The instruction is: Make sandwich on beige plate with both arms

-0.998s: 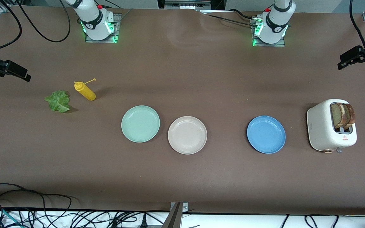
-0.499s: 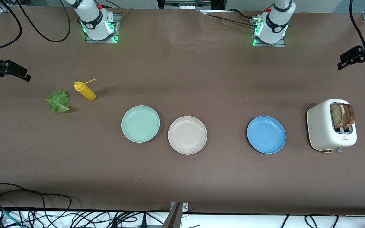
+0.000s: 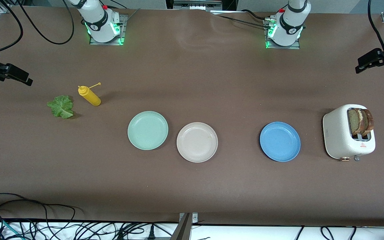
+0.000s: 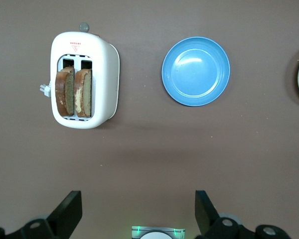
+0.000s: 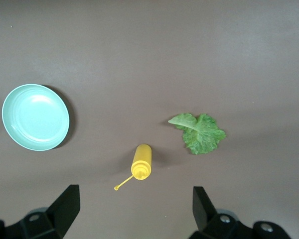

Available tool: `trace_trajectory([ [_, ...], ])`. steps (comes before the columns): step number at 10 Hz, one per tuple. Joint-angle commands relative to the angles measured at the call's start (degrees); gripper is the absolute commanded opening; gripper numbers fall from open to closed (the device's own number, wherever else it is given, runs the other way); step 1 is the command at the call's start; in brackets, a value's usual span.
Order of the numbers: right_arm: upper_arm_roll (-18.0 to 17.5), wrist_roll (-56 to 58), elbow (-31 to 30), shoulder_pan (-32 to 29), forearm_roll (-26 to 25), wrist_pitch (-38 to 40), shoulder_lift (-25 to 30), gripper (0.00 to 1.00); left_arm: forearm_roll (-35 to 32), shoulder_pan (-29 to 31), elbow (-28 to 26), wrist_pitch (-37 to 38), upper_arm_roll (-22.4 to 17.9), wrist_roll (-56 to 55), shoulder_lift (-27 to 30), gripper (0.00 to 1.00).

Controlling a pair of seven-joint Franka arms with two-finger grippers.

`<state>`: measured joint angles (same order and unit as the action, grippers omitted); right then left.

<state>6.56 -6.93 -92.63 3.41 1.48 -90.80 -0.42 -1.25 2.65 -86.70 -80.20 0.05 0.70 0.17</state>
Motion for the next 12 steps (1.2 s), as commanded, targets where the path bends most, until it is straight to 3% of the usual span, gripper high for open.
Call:
trace_trajectory([
  [1,0.2,-0.01,0.69,0.1,0.02,0.45,-0.11,1.0,2.04,-0.27,1.36,0.93,0.3,0.35,-0.52,1.0],
  [7,0.2,-0.01,0.69,0.1,-0.07,0.36,-0.11,1.0,1.16,-0.28,0.57,1.28,0.82,0.79,0.18,1.0],
  [12,0.12,-0.01,0.69,0.19,-0.07,0.36,-0.11,1.0,0.2,0.42,-6.72,-4.16,-1.71,0.97,-1.22,1.0],
])
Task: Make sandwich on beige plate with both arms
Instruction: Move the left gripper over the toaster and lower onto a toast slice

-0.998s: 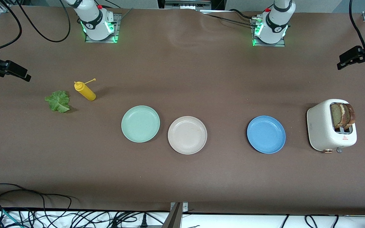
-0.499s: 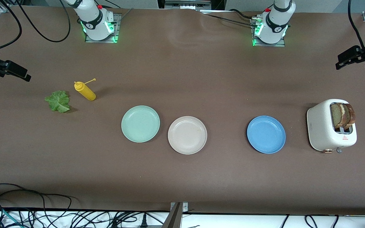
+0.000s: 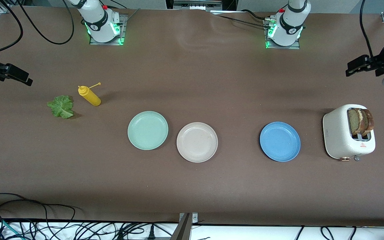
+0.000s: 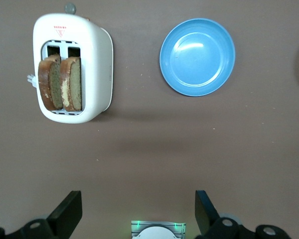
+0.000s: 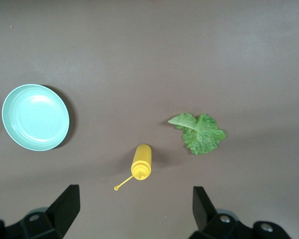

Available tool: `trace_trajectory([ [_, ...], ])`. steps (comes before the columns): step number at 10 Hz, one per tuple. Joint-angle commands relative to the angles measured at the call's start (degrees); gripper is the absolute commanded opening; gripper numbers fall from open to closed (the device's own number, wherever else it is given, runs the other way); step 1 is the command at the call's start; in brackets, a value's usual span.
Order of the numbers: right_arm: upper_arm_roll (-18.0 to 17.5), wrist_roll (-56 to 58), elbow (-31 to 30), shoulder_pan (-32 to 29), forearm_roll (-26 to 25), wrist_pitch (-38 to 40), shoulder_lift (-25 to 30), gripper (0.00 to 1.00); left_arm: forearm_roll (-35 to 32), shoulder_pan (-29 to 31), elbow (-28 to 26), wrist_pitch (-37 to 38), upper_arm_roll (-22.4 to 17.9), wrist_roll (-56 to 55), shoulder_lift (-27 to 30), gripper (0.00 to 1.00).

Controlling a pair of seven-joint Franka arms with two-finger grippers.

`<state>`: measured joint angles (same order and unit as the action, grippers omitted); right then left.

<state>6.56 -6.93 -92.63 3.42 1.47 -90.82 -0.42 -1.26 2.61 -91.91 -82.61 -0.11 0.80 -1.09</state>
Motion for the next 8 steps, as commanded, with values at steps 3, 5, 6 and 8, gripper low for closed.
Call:
trace_trajectory([
  [3,0.12,0.51,0.69,0.18,-0.06,0.38,-0.2,1.0,0.2,0.56,-8.69,-12.09,-7.61,11.29,-2.51,1.0],
  [5,0.12,0.51,0.69,0.1,-0.06,0.38,-0.2,1.0,0.29,0.56,-14.59,-20.62,-8.5,12.2,-2.51,1.0],
  [6,0.12,0.51,0.69,0.18,-0.06,0.38,-0.2,1.0,0.29,0.56,-16.62,-23.79,-8.59,12.2,-2.95,1.0],
  [8,0.12,0.51,0.69,0.18,-0.06,0.47,-0.2,1.0,0.12,0.64,-19.97,-29.43,-8.94,12.12,-4.35,1.0],
])
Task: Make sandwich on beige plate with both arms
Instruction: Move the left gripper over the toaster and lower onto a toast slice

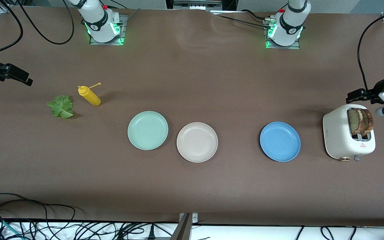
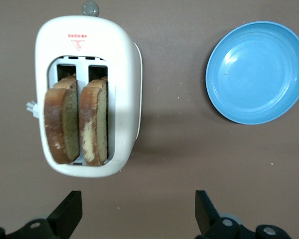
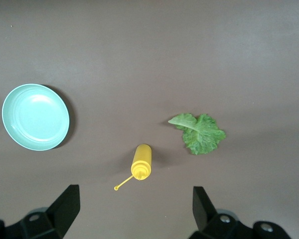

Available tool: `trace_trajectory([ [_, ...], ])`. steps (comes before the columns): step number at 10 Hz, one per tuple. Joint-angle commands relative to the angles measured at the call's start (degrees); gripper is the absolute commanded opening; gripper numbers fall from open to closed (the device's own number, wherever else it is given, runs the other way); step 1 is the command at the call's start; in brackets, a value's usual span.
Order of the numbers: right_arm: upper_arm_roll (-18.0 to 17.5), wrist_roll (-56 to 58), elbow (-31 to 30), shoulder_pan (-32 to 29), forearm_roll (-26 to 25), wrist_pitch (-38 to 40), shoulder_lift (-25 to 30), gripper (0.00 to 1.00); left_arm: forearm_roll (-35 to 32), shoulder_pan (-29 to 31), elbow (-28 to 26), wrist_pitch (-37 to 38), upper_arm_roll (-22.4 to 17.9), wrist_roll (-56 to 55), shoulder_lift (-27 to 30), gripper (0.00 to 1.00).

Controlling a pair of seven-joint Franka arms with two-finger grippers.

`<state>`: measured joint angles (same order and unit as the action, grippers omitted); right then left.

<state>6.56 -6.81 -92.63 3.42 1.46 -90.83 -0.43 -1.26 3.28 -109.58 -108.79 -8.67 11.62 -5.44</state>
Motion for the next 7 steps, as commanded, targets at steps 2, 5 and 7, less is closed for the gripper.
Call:
trace_trajectory([
  [2,0.12,0.39,0.69,0.09,-0.06,0.39,-0.19,1.0,-2.67,0.06,-2.31,-4.32,-1.08,1.3,-2.37,1.0],
  [5,0.12,0.39,0.69,0.09,-0.06,0.47,-0.19,1.0,-3.22,1.02,-2.4,-4.5,-1.18,1.39,-3.96,1.0],
  [7,0.12,0.39,0.69,0.18,-0.06,0.47,-0.19,1.0,-3.22,1.9,-2.4,-6.6,-1.18,1.65,-5.45,1.0],
])
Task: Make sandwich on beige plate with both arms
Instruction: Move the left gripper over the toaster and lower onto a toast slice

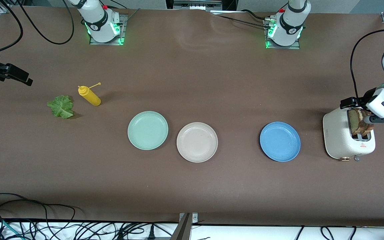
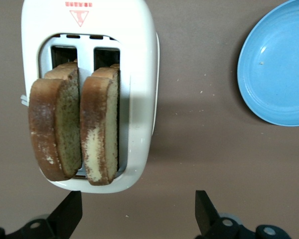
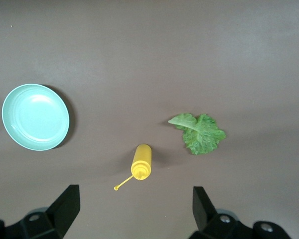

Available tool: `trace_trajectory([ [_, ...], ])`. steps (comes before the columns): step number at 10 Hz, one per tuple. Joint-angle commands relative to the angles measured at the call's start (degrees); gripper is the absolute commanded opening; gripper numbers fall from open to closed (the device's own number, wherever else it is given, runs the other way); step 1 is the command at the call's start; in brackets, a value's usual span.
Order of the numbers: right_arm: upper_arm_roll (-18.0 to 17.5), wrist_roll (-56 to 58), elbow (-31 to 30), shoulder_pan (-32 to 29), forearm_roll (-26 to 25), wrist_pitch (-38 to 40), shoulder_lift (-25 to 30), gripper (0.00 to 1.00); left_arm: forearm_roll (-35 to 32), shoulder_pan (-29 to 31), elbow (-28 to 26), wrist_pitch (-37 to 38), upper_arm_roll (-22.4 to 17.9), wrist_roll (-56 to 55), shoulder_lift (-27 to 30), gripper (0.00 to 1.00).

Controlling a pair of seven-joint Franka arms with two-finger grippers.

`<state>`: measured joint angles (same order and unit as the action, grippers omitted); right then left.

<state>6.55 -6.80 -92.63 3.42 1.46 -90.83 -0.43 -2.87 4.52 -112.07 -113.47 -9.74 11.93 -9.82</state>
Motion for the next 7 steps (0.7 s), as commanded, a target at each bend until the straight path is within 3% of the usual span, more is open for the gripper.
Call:
trace_trajectory([
  [1,0.13,0.39,0.69,0.09,-0.06,0.47,-0.19,1.0,-1.61,1.1,0.1,-2.97,-0.27,2.21,-1.77,1.0],
  [7,0.13,0.47,0.69,0.18,-0.06,0.56,-0.19,1.0,-2.04,1.01,0.8,-3.95,-0.36,2.75,-2.83,0.94],
])
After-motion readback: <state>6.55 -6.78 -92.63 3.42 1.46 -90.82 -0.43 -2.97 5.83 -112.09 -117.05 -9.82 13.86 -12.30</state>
